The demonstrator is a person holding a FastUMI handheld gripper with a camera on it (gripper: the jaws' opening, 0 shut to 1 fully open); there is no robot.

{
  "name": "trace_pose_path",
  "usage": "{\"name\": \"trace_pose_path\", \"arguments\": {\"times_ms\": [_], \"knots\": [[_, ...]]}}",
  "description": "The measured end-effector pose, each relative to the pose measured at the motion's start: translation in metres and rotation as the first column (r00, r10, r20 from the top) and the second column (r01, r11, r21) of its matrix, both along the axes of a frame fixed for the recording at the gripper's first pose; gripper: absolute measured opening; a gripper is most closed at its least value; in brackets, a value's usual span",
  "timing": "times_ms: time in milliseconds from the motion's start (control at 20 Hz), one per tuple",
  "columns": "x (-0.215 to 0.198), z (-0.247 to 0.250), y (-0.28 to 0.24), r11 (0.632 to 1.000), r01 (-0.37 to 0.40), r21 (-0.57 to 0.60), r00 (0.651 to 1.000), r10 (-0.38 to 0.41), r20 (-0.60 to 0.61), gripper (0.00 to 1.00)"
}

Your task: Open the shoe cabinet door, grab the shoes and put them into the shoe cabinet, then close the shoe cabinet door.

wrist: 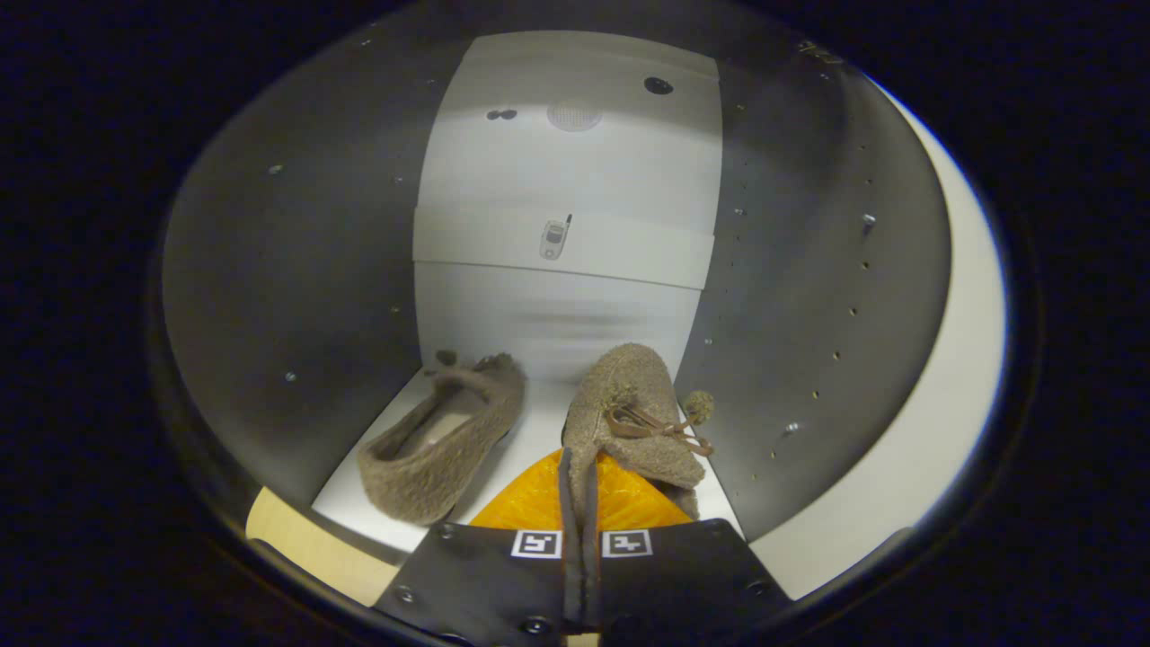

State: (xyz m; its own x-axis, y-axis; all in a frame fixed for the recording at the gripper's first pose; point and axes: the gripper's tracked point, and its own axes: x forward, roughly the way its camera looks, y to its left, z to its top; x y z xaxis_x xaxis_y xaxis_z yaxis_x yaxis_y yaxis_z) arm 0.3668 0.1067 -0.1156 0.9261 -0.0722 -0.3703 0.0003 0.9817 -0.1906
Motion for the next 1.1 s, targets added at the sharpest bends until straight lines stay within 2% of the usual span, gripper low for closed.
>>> {"name": "trace_pose_path", "arguments": {"times_ms": [200,350,750,950,1100], "knots": [[0.043,-0.013,-0.008,1.000,0.012,-0.005,1.000,-0.012,-0.021,0.02],[0.058,-0.023,-0.010,1.000,0.015,-0.006,0.999,-0.015,-0.031,0.02],[0.061,-0.027,-0.012,1.000,0.014,-0.003,0.999,-0.014,-0.037,0.04],[0.058,-0.026,-0.011,1.000,0.011,0.013,0.999,-0.010,-0.043,0.16],[0.057,-0.026,-0.011,1.000,0.017,0.017,0.999,-0.016,-0.046,0.17]]}}
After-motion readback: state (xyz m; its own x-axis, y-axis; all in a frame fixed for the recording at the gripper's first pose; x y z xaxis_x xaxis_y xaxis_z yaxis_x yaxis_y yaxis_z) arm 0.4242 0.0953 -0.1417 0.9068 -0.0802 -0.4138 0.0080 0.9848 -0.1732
